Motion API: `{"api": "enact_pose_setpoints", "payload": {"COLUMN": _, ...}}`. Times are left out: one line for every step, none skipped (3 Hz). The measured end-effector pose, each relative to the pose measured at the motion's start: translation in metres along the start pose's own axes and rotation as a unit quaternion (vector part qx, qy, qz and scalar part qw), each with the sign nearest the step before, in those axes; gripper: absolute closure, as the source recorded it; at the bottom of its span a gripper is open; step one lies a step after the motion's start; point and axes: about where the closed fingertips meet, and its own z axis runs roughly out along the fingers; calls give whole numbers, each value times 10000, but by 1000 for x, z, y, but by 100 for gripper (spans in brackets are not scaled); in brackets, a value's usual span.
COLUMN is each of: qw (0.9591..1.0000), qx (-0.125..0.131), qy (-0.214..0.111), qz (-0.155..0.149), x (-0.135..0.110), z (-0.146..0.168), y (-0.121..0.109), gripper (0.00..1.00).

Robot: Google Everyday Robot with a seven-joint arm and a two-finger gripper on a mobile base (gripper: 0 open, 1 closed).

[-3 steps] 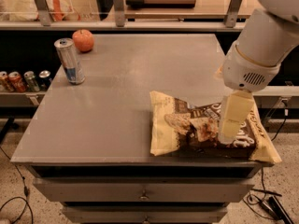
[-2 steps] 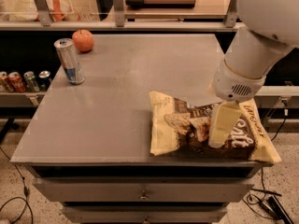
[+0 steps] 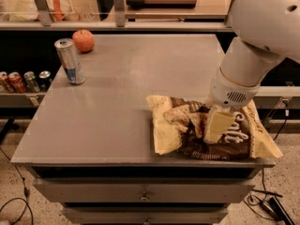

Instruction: Pick brown chip bag

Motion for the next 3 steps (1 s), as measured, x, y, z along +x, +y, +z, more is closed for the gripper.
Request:
{"api": "enact_pose_setpoints", "payload": {"qw": 10000, "qx": 1, "qy": 0, "qz": 0, "x": 0, "z": -3, "y": 0, "gripper": 87}}
{"api": "enact_pose_setpoints", "payload": {"qw": 10000, "qx": 3, "qy": 0, "qz": 0, "x": -1, "z": -5, "y": 0, "gripper": 100}}
{"api": "enact_pose_setpoints", "payload": {"qw": 9975, "qx": 686, "qy": 142, "qz": -69, "x": -6, "z": -56, "y": -15, "gripper": 100}}
